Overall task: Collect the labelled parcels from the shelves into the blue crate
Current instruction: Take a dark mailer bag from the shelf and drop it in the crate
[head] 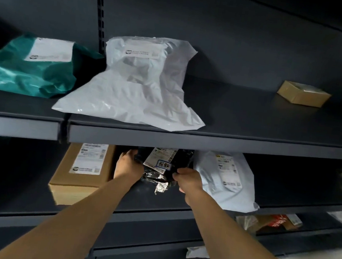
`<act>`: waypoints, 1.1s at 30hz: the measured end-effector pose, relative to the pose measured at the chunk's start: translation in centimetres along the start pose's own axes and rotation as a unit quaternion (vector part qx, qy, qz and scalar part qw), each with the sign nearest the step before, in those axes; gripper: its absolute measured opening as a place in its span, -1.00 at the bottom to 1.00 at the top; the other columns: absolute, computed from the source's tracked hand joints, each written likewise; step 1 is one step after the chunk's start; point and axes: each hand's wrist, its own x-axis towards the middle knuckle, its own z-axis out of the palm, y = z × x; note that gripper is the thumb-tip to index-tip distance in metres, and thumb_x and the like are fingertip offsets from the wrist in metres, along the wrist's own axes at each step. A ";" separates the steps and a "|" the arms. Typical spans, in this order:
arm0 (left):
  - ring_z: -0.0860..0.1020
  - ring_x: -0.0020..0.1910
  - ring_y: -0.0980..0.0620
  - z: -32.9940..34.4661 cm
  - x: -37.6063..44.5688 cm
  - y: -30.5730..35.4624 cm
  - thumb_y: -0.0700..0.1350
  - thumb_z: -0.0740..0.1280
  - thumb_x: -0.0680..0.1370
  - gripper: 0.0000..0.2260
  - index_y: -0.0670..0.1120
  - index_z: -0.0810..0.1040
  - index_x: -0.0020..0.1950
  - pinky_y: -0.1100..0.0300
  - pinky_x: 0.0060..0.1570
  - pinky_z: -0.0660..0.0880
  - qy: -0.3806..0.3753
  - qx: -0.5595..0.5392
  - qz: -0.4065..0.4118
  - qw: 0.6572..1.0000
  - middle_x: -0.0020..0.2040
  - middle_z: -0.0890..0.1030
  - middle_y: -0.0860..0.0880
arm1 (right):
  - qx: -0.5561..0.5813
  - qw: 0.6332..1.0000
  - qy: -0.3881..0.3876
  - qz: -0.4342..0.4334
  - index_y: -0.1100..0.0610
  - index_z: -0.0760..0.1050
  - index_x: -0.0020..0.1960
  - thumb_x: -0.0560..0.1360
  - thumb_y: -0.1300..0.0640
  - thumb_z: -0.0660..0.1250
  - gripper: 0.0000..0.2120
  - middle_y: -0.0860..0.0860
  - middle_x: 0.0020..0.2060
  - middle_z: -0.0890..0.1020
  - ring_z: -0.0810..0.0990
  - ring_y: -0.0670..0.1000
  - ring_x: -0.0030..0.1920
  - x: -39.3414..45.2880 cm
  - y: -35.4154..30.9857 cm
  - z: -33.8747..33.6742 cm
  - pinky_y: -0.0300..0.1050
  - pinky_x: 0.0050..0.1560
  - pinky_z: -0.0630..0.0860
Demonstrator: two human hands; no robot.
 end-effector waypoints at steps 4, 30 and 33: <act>0.53 0.17 -0.15 1.9 0.7 0.3 -0.19 0.25 0.52 -0.51 0.01 0.36 0.45 0.09 0.06 0.50 -0.033 -0.004 -0.005 0.999 0.28 0.52 -0.13 | 0.017 0.999 -0.028 0.030 0.18 0.48 0.30 0.45 0.22 0.39 -0.59 0.10 0.09 0.59 0.47 0.03 -0.02 1.5 1.0 -1.1 -0.12 -0.02 0.43; 0.56 0.07 -0.12 4.4 3.2 -2.6 -0.17 0.36 0.52 -0.68 -0.14 0.48 0.28 0.02 -0.06 0.58 -0.085 -0.150 -0.200 0.964 0.11 0.58 -0.14 | 0.013 0.998 0.004 0.058 0.14 0.53 0.04 0.38 0.40 0.21 -0.69 0.15 0.00 0.63 0.60 0.16 -0.02 7.0 2.5 -0.8 -0.08 -0.14 0.52; 0.57 0.12 -0.16 4.1 2.4 -2.6 -0.17 0.38 0.51 -0.66 -0.10 0.48 0.28 -0.03 0.04 0.58 -0.082 -0.155 -0.197 0.965 0.13 0.59 -0.16 | 0.017 0.998 0.001 0.056 0.03 0.47 0.01 0.39 0.40 0.21 -0.67 0.15 0.00 0.63 0.54 0.09 -0.10 6.3 2.2 -1.2 -0.18 -0.21 0.42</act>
